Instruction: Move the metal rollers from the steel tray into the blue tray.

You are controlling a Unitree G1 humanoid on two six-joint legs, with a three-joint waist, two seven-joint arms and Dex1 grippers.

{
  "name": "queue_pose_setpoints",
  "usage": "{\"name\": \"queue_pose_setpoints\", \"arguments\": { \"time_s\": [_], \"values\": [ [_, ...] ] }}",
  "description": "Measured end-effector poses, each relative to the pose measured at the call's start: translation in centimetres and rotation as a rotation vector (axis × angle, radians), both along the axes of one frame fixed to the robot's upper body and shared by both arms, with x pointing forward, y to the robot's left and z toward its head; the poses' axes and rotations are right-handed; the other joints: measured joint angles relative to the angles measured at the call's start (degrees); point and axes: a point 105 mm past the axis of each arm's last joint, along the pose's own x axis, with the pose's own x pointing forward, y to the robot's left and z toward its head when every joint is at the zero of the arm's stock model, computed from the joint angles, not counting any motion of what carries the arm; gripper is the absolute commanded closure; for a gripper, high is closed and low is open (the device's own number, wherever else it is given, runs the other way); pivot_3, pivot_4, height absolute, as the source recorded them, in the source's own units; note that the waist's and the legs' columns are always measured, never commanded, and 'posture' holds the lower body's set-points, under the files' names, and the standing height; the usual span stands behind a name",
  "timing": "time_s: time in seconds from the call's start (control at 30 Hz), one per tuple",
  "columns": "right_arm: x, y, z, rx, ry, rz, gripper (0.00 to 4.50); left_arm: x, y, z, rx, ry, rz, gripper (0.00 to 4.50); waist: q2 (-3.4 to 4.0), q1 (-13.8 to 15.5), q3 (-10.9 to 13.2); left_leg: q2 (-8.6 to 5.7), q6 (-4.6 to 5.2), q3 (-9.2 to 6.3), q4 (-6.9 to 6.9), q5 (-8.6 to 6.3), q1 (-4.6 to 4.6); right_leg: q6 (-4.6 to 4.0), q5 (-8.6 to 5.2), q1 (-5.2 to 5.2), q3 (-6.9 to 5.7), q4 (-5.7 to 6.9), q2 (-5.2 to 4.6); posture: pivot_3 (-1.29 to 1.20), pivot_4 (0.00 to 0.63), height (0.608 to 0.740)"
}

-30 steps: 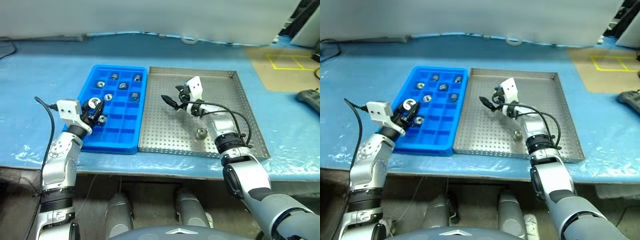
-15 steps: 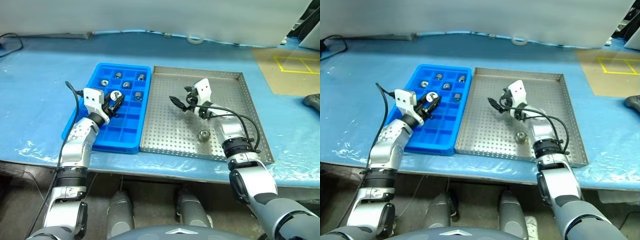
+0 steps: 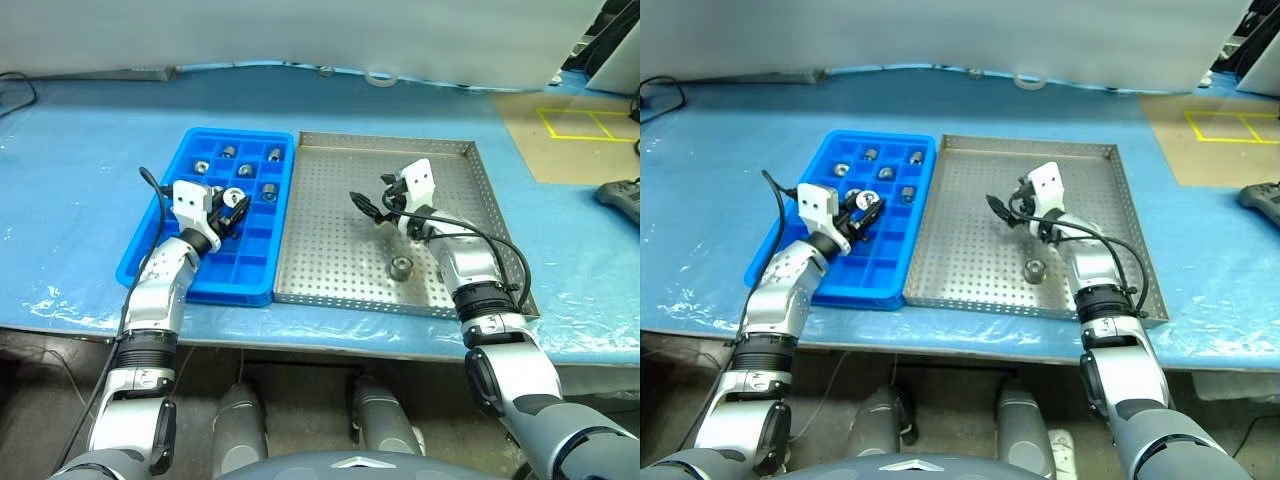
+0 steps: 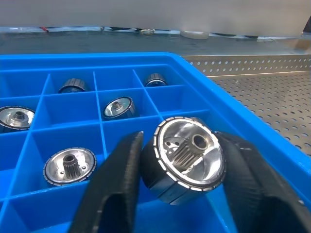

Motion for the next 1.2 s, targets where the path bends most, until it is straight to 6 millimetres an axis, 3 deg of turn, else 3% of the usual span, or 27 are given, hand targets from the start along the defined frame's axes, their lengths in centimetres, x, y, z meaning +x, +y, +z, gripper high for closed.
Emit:
{"name": "queue_pose_setpoints", "arguments": {
  "time_s": [0.07,0.27,0.43,0.5,0.6,0.67,0.83,0.97,1.1,1.2],
  "values": [
    [0.0,-0.3,0.1,-0.006,-0.001,-0.005,0.00,0.0,0.3,0.1,-0.003,-0.004,0.012,0.39,0.00,0.0,0.0,0.00,0.00,0.00,0.00,0.00,-0.01,0.00,0.00,-0.01,0.00,0.00,0.00,-0.42,0.150,0.740],
    [0.2,-2.7,0.7,-0.034,-0.011,-0.058,0.00,-0.2,-0.2,0.4,0.000,-0.027,-0.027,0.39,0.00,0.3,0.0,-0.04,0.02,0.00,0.00,0.00,-0.03,0.00,0.00,0.00,0.01,-0.01,-0.02,-0.44,0.150,0.740],
    [-0.5,-7.4,1.7,-0.099,0.005,-0.106,0.00,-0.5,-2.7,2.9,-0.002,-0.109,-0.175,0.39,-0.02,0.5,0.0,-0.04,0.05,0.00,0.01,0.02,-0.04,0.00,0.00,0.04,0.02,-0.04,-0.02,-0.47,0.150,0.740],
    [-1.3,-8.2,1.2,-0.144,0.028,-0.088,0.00,-0.6,-3.8,3.6,0.014,-0.135,-0.231,0.39,-0.03,0.4,0.0,-0.02,0.05,0.00,0.00,0.02,0.00,0.00,0.00,0.05,0.00,-0.03,-0.01,-0.48,0.150,0.740],
    [-2.8,-8.9,-1.3,-0.212,0.124,-0.047,0.00,-0.7,-4.7,3.6,0.035,-0.144,-0.278,0.39,-0.03,0.1,0.0,-0.01,0.05,0.01,0.00,0.02,0.01,0.00,0.00,0.04,0.02,-0.03,0.00,-0.49,0.150,0.740],
    [-3.5,-8.6,-2.9,-0.238,0.179,-0.017,0.00,-0.7,-4.8,3.4,0.051,-0.143,-0.281,0.39,-0.03,-0.5,0.0,-0.02,0.05,0.03,0.00,0.02,0.06,0.00,0.00,0.02,0.03,0.00,0.02,-0.49,0.150,0.740],
    [-3.9,-7.6,-3.2,-0.244,0.206,0.031,1.61,-0.6,-5.0,3.5,0.094,-0.160,-0.285,0.34,-0.03,-1.7,0.0,-0.07,0.05,0.04,0.01,0.02,0.11,0.02,0.01,0.02,0.03,0.01,0.02,-0.47,0.150,0.740],
    [-3.8,-6.6,-2.4,-0.221,0.192,0.070,2.96,-0.2,-3.5,4.1,0.105,-0.181,-0.234,0.34,-0.03,-1.7,0.0,-0.02,0.06,0.04,0.00,0.02,0.09,0.02,0.01,-0.02,0.03,0.02,0.06,-0.44,0.150,0.740],
    [-3.3,-3.4,0.4,-0.090,0.137,0.172,2.95,0.1,-1.2,5.5,0.129,-0.236,-0.133,0.34,-0.02,-1.7,0.0,-0.01,0.08,0.04,0.00,0.04,0.08,0.02,0.02,-0.08,0.02,0.10,0.06,-0.39,0.150,0.740],
    [-2.7,-0.2,4.0,-0.014,0.056,0.263,2.95,0.3,1.4,6.5,0.119,-0.263,-0.015,0.34,-0.02,-1.4,0.0,0.00,0.07,0.04,0.01,0.05,0.09,0.01,0.02,-0.07,0.00,0.14,0.06,-0.37,0.150,0.740]
  ]
}}
